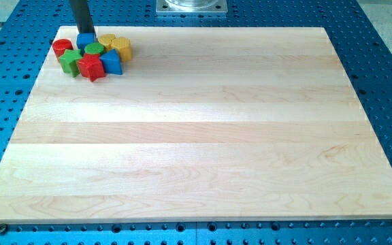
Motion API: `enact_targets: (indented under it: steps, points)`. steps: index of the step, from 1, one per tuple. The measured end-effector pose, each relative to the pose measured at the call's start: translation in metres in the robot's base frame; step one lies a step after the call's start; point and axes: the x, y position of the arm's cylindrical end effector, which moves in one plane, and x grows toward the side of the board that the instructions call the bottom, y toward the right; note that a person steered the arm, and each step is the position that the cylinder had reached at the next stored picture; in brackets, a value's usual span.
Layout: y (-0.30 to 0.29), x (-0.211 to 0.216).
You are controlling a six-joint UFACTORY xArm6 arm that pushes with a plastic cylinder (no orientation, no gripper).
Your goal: Place your arm at the top left corner of the board
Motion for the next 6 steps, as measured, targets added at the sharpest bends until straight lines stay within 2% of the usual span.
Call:
enact_targets:
  steps: [1, 4, 5, 6]
  points:
    - [0.0, 0.013]
    - [0.001, -0.022]
    - [-0.047, -0.022]
    - [-0.065, -0.006]
